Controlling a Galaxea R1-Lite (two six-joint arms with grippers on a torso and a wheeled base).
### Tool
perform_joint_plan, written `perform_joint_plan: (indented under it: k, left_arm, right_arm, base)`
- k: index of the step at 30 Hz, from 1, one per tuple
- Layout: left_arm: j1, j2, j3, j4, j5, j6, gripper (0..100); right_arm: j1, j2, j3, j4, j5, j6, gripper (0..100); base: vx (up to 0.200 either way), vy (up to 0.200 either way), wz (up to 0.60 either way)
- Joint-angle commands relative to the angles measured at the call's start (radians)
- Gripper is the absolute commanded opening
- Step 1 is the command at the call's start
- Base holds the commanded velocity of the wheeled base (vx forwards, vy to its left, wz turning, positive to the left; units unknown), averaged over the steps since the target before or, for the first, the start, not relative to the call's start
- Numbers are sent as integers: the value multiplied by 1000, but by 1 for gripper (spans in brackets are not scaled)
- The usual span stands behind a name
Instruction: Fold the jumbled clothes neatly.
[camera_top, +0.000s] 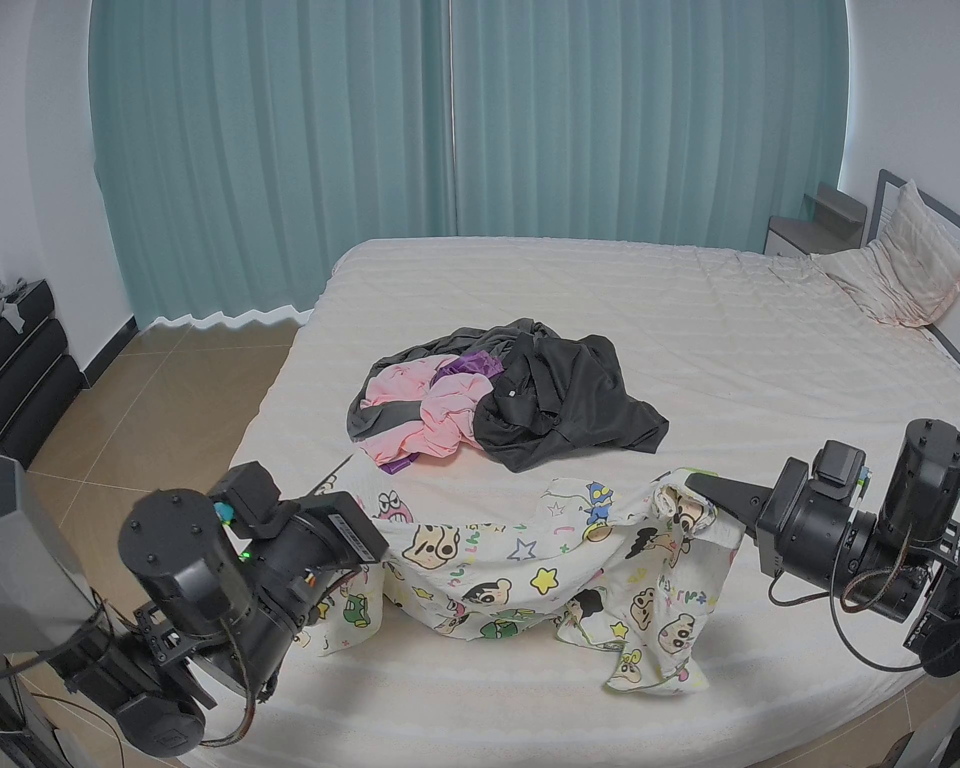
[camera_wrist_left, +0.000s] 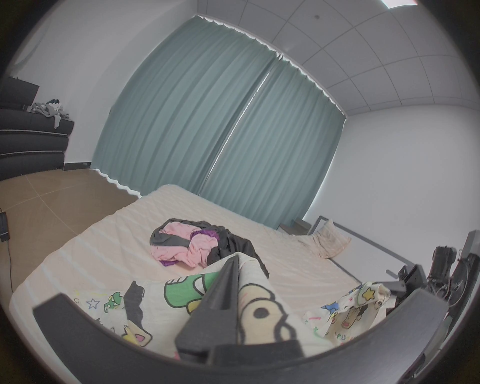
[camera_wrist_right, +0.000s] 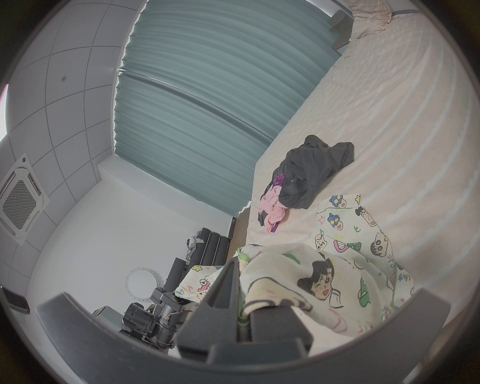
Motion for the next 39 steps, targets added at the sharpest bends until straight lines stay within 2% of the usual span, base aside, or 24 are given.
perform_joint_plan:
  k: [1, 5, 10, 19, 23, 30, 35, 39]
  left_arm:
    - [-10, 85, -19, -18, -4, -2, 0]
    - [-24, 85, -16, -18, -3, -14, 0]
    - [-45, 88, -8, -18, -1, -22, 0]
    - [-45, 82, -7, -18, 5, -22, 0]
    - [-47, 82, -8, -18, 39, -22, 0]
    - [-44, 87, -22, -18, 52, -27, 0]
    - [-47, 88, -34, -18, 46, -67, 0]
    - [-52, 88, -34, -18, 43, -68, 0]
  right_arm:
    - [-1, 39, 11, -20, 1, 2, 0]
    - [9, 69, 19, -29, 2, 13, 0]
    - [42, 99, 30, -29, 2, 71, 0]
    - [44, 87, 28, -31, -2, 73, 0]
    - [44, 85, 27, -31, -9, 71, 0]
    - [44, 76, 24, -31, -12, 71, 0]
    - [42, 69, 21, -31, -12, 70, 0]
    - [39, 73, 19, -31, -10, 70, 0]
  base:
    - [0, 0, 0]
    - [0, 0, 0]
    - [0, 0, 0]
    - [-200, 0, 0]
    - [-200, 0, 0]
    - [0, 0, 0]
    - [0, 0, 0]
    - [0, -200, 0]
